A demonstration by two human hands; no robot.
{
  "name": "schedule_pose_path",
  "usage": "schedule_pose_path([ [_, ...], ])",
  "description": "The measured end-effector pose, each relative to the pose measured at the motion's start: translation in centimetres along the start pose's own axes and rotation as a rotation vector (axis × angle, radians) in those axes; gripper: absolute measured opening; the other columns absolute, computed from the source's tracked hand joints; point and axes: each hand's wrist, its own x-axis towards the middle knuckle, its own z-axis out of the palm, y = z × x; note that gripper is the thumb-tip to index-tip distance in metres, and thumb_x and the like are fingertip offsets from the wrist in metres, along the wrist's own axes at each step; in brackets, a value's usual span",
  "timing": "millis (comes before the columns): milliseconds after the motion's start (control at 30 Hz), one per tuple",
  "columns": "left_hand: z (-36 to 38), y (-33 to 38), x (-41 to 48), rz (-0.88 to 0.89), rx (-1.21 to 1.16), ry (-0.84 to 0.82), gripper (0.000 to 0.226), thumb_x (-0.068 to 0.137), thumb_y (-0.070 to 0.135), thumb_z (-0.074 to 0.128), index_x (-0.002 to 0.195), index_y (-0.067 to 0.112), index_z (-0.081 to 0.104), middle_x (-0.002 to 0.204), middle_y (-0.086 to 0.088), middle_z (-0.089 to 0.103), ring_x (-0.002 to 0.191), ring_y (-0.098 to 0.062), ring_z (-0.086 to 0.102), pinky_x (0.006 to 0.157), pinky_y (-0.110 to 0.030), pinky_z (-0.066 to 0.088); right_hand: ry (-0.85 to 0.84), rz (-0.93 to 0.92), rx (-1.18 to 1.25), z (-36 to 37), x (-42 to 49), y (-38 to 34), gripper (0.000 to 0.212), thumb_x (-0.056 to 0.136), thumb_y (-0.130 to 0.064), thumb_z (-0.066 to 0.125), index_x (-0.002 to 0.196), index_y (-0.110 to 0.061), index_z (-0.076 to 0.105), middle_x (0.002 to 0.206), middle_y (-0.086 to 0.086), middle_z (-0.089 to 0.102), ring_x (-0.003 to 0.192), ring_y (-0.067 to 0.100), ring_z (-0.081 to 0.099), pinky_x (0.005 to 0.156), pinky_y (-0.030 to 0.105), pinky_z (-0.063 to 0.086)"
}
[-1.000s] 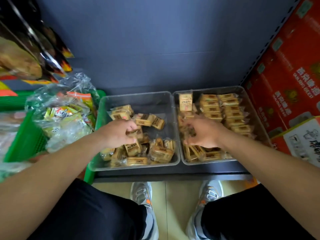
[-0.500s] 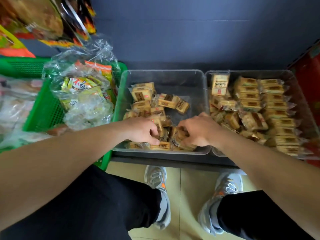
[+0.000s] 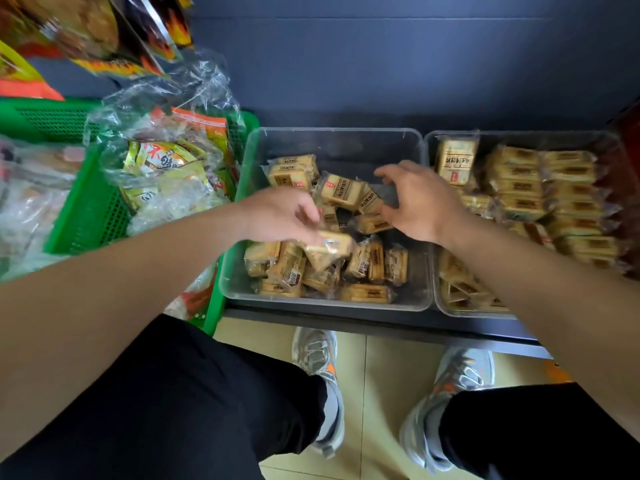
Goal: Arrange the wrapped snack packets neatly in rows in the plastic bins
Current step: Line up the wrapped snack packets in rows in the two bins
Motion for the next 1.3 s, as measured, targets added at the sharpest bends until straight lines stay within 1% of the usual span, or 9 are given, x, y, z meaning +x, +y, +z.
schedule_pose_path([
  [167, -1.2, -2.4, 1.5, -0.085, -0.144, 0.416, 0.039, 0.085, 0.034, 0.080, 0.119, 0.026, 0.064, 0.125, 0.002, 0.058, 0.113, -0.018, 0.058, 0.091, -0.030, 0.040, -0.177, -0.029, 0.153, 0.9, -0.8, -0.6, 0.052, 0.095, -0.032, 0.068, 0.144, -0.026, 0.051, 0.129, 0.000, 0.064, 0.113, 0.018, 0.062, 0.099, 0.042, 0.052],
  [267, -1.0, -3.0, 1.9, -0.144, -0.022, 0.359, 0.059, 0.084, 0.035, 0.082, 0.136, 0.021, 0.057, 0.143, -0.007, 0.047, 0.128, -0.027, 0.051, 0.109, -0.037, 0.039, -0.360, -0.015, 0.203, 2.0, -0.5, -1.7, 0.066, 0.092, -0.032, 0.073, 0.150, -0.022, 0.044, 0.144, 0.003, 0.057, 0.129, 0.021, 0.056, 0.109, 0.037, 0.043],
  [367, -1.2, -3.2, 1.2, -0.112, -0.041, 0.335, 0.051, 0.085, 0.032, 0.080, 0.131, 0.022, 0.061, 0.140, -0.002, 0.055, 0.124, -0.023, 0.056, 0.108, -0.037, 0.040, -0.436, -0.016, 0.150, 3.7, 0.1, -3.1, 0.077, 0.085, -0.047, 0.076, 0.150, -0.024, 0.042, 0.144, 0.002, 0.052, 0.130, 0.023, 0.052, 0.109, 0.043, 0.044],
  [467, -0.9, -4.0, 0.5, -0.114, 0.063, 0.203, 0.043, 0.086, 0.032, 0.079, 0.125, 0.025, 0.062, 0.134, 0.001, 0.061, 0.122, -0.021, 0.059, 0.106, -0.038, 0.043, -0.362, -0.024, 0.123, 5.3, 0.7, -4.7, 0.087, 0.076, -0.065, 0.075, 0.149, -0.030, 0.042, 0.139, 0.000, 0.053, 0.128, 0.024, 0.052, 0.102, 0.046, 0.047],
  [600, 0.2, -3.8, 0.3, -0.131, 0.325, 0.055, 0.078, 0.079, 0.043, 0.083, 0.145, 0.030, 0.045, 0.145, 0.002, 0.046, 0.127, -0.022, 0.052, 0.102, -0.039, 0.046, -0.299, 0.047, 0.087, 7.4, 1.2, -6.2, 0.105, 0.070, -0.068, 0.077, 0.153, -0.029, 0.026, 0.142, 0.005, 0.043, 0.131, 0.031, 0.048, 0.100, 0.047, 0.046],
  [767, 1.2, -3.9, 1.0, -0.082, 0.427, -0.092, 0.108, 0.072, 0.051, 0.086, 0.156, 0.032, 0.022, 0.162, 0.005, 0.026, 0.137, -0.020, 0.044, 0.106, -0.039, 0.043, -0.163, 0.069, -0.026, 7.5, 2.0, -5.7, 0.088, 0.075, -0.055, 0.079, 0.144, -0.021, 0.036, 0.135, 0.006, 0.047, 0.112, 0.028, 0.058, 0.076, 0.039, 0.053],
  [967, 2.3, -3.8, 2.0, -0.069, 0.244, -0.183, 0.105, 0.070, 0.058, 0.085, 0.153, 0.030, 0.027, 0.156, 0.004, 0.020, 0.142, -0.021, 0.032, 0.115, -0.041, 0.035, -0.073, 0.077, -0.082, 6.3, 2.4, -4.7, 0.078, 0.079, -0.048, 0.078, 0.140, -0.020, 0.040, 0.133, 0.006, 0.056, 0.120, 0.030, 0.057, 0.085, 0.042, 0.050],
  [1167, 2.0, -3.5, 2.7, -0.082, 0.077, 0.128, 0.055, 0.088, 0.046, 0.074, 0.133, 0.023, 0.053, 0.138, 0.001, 0.050, 0.120, -0.019, 0.051, 0.099, -0.034, 0.043, 0.116, 0.243, -0.106, 4.1, 3.0, -2.7, 0.072, 0.087, -0.031, 0.073, 0.147, -0.013, 0.038, 0.142, 0.014, 0.046, 0.130, 0.034, 0.044, 0.101, 0.045, 0.047],
  [1300, 1.8, -3.3, 3.7, -0.175, -0.054, 0.207, 0.069, 0.090, 0.032, 0.075, 0.145, 0.018, 0.036, 0.138, -0.005, 0.052, 0.119, -0.025, 0.055, 0.105, -0.039, 0.044, 0.095, 0.019, -0.091, 4.2, 3.3, -3.0, 0.068, 0.089, -0.030, 0.070, 0.149, -0.019, 0.042, 0.145, 0.009, 0.045, 0.135, 0.032, 0.039, 0.111, 0.049, 0.038],
])
